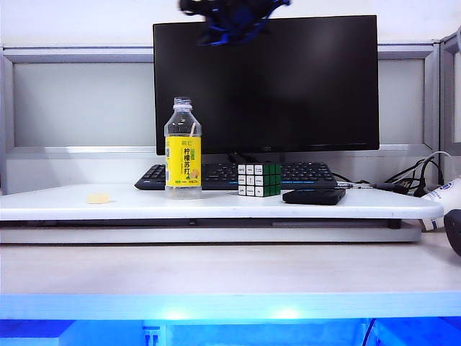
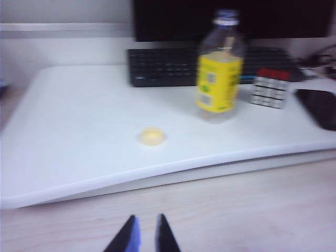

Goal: Grab a stick from the table and stick it in a plastic bottle.

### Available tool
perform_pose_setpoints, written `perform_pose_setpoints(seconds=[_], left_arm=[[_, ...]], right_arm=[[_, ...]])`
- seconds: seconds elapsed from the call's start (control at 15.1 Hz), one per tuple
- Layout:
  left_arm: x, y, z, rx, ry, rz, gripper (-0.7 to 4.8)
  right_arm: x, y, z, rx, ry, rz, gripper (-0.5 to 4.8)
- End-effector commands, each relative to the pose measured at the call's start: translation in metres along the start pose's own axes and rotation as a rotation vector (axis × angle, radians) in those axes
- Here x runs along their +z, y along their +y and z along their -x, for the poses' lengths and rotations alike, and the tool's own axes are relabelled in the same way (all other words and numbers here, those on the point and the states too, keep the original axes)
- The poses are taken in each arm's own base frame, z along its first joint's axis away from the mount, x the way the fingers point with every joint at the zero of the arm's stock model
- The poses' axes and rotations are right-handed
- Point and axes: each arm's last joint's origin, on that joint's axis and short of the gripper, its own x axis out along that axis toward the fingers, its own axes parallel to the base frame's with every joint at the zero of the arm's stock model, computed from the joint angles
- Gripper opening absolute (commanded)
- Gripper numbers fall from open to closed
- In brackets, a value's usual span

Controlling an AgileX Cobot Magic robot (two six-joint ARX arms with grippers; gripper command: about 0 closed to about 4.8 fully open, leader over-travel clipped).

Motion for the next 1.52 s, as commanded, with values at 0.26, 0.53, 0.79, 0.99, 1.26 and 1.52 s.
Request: perform_pose_setpoints(seconds=[0.26, 0.53, 0.79, 0.99, 1.26, 1.52], left_arm=[[-0.001, 0.002, 0.0, 0.072, 0.009, -0.047, 0.47], [-0.004, 0.003, 0.0, 0.08, 0.047, -0.092, 0.1], [-0.004, 0.004, 0.0, 0.119, 0.048, -0.092, -0.06], [-0.004, 0.008, 0.001, 0.256, 0.05, -0.095, -0.06], [-0.005, 0.008, 0.001, 0.281, 0.056, -0.096, -0.06], [-0.007, 0.008, 0.001, 0.252, 0.082, -0.096, -0.06]], right_arm=[[0.02, -0.037, 0.034, -0.097, 0.096, -0.017, -0.05], [0.019, -0.056, 0.066, -0.156, 0.128, -0.029, -0.05], [0.002, -0.07, 0.118, -0.228, 0.126, -0.047, -0.05], [-0.02, -0.072, 0.16, -0.29, 0.128, -0.053, -0.05], [-0.056, -0.076, 0.224, -0.382, 0.124, -0.09, -0.05], [-0.087, -0.081, 0.276, -0.447, 0.108, -0.141, -0.05]])
